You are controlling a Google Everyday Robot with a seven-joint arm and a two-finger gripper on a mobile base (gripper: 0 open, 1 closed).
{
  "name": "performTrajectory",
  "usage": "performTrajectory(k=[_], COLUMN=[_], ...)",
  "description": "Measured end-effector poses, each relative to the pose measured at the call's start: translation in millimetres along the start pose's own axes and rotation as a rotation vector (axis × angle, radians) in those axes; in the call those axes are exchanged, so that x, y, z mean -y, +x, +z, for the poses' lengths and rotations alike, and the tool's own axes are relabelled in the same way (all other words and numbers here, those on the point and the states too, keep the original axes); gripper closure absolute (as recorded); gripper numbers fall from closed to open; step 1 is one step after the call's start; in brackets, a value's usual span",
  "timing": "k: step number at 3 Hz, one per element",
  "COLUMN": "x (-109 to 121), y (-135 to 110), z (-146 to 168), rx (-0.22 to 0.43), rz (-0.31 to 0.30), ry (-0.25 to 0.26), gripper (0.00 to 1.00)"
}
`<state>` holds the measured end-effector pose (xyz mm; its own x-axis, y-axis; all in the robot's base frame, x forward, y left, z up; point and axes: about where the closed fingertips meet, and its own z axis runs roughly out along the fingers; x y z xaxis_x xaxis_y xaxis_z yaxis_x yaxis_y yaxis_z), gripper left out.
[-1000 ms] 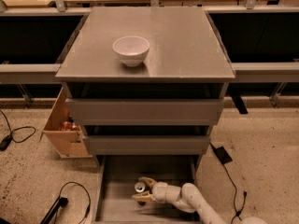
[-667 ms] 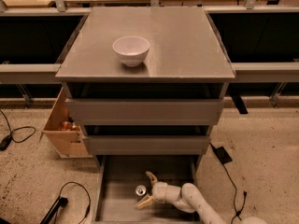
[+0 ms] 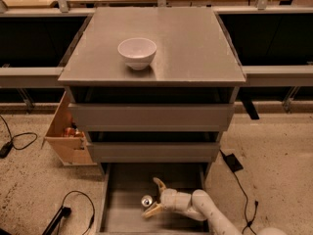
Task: Place redbull can into bottom drawer
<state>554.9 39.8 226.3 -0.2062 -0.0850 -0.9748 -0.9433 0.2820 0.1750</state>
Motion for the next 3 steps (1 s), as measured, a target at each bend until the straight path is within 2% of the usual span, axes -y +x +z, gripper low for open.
performTrajectory(k=[1,2,3], x=[-5.5,-21.1,-52.9], y=[-46.0,-97.7,-147.5], z=[-31.5,-77.1,-122.6], rx=[-0.027,-0.087,-0.194], rz=[-0.021,-0.045,-0.068], ry=[-0.009,-0.011,-0.017], gripper=[0.0,0.0,0.0])
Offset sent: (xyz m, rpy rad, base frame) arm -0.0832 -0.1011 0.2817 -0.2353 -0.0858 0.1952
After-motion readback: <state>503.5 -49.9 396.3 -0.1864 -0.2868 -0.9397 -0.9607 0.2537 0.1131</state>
